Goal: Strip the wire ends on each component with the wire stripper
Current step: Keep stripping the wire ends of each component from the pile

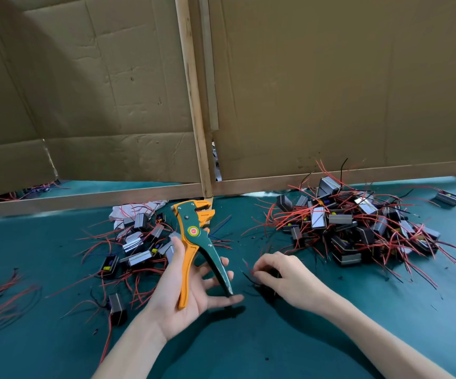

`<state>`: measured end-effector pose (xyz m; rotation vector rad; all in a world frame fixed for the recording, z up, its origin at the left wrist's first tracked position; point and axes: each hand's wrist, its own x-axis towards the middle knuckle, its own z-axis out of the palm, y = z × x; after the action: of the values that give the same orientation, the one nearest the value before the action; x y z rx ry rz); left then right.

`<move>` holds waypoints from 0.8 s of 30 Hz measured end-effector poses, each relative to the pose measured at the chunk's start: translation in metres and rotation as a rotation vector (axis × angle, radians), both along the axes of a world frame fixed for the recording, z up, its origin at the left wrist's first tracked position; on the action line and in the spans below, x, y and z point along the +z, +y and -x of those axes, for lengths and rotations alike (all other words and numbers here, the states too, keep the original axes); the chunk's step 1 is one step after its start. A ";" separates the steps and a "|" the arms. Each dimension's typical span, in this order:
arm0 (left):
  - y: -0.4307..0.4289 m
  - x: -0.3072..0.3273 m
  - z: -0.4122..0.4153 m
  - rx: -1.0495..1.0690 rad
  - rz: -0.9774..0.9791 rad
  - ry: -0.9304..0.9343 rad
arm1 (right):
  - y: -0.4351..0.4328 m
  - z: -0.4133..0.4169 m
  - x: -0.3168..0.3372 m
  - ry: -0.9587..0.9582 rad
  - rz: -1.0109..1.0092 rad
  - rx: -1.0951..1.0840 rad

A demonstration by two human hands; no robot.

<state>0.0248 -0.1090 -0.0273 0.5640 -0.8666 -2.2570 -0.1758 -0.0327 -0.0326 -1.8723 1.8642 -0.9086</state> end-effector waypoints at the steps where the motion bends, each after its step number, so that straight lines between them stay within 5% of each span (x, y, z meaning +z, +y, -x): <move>1: 0.000 0.001 0.000 0.002 0.020 -0.005 | 0.000 0.000 -0.001 -0.004 -0.012 -0.001; 7: -0.001 0.000 -0.004 0.006 0.221 -0.199 | 0.001 -0.001 -0.003 0.061 -0.013 0.022; 13: 0.003 -0.001 -0.003 -0.097 0.240 -0.230 | 0.012 0.003 0.018 -0.529 0.007 0.099; 24: 0.014 0.006 0.005 -0.217 0.354 -0.244 | 0.025 0.022 0.046 -0.818 -0.108 0.204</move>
<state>0.0203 -0.0953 -0.0217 0.6095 -1.4771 -2.1753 -0.1977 -0.0080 0.0134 -1.2908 1.1721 -1.2223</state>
